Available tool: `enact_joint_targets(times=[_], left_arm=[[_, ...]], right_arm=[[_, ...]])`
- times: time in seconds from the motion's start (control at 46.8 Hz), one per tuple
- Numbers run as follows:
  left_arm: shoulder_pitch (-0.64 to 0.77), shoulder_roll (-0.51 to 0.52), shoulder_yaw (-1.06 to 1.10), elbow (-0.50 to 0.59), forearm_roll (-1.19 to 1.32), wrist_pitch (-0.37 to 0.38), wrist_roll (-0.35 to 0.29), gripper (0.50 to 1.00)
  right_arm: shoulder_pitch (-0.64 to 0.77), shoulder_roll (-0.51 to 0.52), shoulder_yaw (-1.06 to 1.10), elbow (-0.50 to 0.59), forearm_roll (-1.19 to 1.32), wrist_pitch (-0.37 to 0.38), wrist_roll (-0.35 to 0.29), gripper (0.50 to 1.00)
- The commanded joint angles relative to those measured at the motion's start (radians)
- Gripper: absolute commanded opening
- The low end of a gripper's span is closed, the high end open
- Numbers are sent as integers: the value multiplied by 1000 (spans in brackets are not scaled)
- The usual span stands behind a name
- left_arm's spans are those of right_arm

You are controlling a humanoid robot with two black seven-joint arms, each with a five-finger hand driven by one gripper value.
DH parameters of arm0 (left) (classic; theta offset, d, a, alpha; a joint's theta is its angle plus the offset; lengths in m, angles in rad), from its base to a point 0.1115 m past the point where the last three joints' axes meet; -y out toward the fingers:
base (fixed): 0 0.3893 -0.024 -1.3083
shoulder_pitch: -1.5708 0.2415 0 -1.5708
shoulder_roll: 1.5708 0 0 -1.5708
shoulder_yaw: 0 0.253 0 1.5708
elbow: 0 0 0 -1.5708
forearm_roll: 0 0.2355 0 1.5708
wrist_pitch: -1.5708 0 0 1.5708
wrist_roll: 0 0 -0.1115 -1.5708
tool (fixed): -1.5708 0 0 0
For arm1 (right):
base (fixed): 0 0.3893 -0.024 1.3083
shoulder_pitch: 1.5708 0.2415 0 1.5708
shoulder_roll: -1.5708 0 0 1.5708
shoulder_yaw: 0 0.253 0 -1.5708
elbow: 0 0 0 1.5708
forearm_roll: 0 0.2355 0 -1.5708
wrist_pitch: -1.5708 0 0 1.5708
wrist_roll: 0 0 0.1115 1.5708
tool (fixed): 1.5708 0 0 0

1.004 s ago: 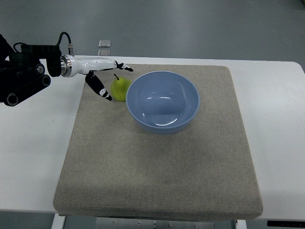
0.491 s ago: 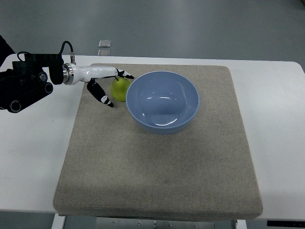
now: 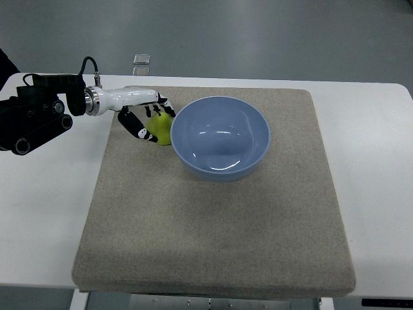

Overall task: Place pear in bowl with left hand
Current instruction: 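Close the left hand fingers around the green pear, then lift the pear with the left hand and carry it over the bowl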

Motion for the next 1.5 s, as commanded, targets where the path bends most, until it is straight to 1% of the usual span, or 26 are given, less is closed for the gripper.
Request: enact_joint_targets(times=[0.0, 0.491, 0.918, 1.153, 1.474], left_arm=[[-1, 0, 0, 0, 0, -1, 0, 500], [-2, 2, -8, 0, -23, -14, 0, 500], [-18, 3, -21, -1, -96, 0, 0, 500], [-36, 11, -80, -4, -121, -3, 0, 500], [-96, 12, -112, -14, -143, -9, 0, 500]], right_arm=[[0, 0, 0, 0, 0, 0, 0, 926], [0, 0, 0, 0, 0, 0, 0, 926], [0, 0, 0, 0, 0, 1, 0, 926], [0, 0, 0, 0, 0, 0, 0, 926], [0, 0, 0, 0, 0, 1, 0, 926]])
